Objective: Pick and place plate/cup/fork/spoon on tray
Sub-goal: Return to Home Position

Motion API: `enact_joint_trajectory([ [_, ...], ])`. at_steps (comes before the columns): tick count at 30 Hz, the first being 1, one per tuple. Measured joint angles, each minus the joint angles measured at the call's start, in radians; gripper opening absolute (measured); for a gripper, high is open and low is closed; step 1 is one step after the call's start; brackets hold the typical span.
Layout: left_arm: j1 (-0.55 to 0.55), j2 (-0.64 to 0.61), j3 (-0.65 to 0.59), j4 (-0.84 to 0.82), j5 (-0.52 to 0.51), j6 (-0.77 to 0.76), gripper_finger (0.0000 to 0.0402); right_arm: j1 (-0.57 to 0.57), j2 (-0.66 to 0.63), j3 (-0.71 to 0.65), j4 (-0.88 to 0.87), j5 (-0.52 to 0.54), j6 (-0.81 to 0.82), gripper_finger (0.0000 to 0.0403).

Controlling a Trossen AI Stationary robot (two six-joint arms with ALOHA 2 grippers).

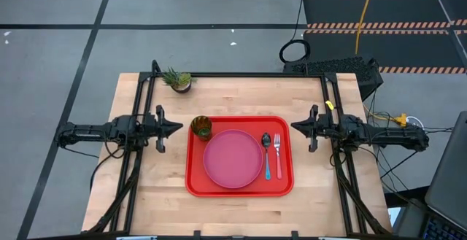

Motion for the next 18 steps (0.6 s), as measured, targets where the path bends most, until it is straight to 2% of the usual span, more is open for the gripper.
enact_joint_trajectory([
  [10,0.000,0.004,0.000,0.000,0.004,0.016,0.0005,0.000,0.000,0.000,0.000,-0.021,0.000,0.0000],
  [18,0.000,0.004,-0.001,0.004,0.004,0.109,0.0005,0.000,0.000,0.000,-0.001,-0.019,0.031,0.0000],
])
